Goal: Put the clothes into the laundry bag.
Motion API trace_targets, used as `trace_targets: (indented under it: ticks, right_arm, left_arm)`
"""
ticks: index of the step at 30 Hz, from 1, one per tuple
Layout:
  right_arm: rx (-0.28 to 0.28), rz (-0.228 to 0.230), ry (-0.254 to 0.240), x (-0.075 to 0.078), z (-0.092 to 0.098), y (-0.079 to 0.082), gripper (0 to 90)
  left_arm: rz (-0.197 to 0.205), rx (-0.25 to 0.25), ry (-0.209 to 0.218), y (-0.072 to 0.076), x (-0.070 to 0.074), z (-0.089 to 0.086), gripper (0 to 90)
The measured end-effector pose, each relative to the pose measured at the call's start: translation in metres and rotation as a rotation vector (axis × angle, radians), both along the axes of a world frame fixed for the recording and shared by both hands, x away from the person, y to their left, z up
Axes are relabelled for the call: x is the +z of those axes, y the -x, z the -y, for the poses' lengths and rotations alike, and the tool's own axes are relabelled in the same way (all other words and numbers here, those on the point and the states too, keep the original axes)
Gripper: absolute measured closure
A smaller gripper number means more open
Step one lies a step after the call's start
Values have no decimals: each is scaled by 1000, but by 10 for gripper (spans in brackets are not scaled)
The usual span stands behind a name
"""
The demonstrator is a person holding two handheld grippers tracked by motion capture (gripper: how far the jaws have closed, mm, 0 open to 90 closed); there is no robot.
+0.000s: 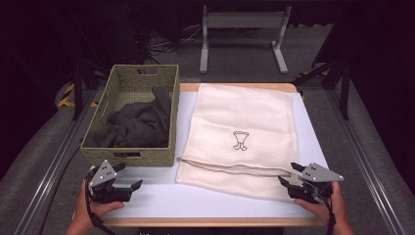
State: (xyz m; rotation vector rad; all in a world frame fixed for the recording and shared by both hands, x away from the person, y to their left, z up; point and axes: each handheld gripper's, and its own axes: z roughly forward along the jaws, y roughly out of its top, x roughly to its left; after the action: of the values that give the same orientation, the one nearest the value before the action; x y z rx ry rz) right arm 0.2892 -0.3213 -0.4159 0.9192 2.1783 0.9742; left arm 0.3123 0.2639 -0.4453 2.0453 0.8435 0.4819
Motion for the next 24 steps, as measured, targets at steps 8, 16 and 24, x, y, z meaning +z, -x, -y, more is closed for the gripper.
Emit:
trace_targets:
  ticks: [8,16,24]
  right_arm:
    - [0,-7,-24,2,-5,-6,364]
    - [62,-12,66,8,-30,-15,383]
    - [140,-51,109,13,-63,-35,366]
  left_arm:
    - [7,16,0,3,-1,2,169]
    - [4,39,-14,8,-3,-4,174]
    - [4,45,-27,8,-4,-6,180]
